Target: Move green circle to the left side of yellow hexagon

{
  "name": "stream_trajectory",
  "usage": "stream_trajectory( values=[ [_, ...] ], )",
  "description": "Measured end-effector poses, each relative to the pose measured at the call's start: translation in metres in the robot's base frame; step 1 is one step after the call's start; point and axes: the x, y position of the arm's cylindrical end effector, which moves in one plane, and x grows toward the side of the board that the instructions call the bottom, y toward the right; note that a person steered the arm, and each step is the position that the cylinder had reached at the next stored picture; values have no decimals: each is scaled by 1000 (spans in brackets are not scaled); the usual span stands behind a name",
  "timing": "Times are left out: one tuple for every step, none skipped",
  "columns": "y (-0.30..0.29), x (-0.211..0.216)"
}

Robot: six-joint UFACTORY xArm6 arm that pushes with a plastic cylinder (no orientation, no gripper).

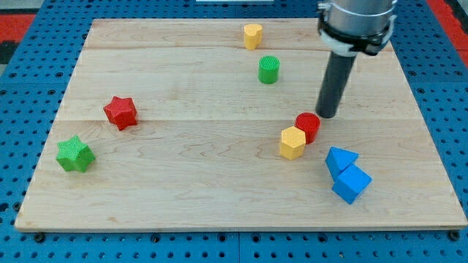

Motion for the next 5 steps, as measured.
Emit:
stream_trajectory(
  values=[
    [31,-74],
    [-18,-134],
    [-77,-154],
    [-121,-146],
    [-89,-111]
  ],
)
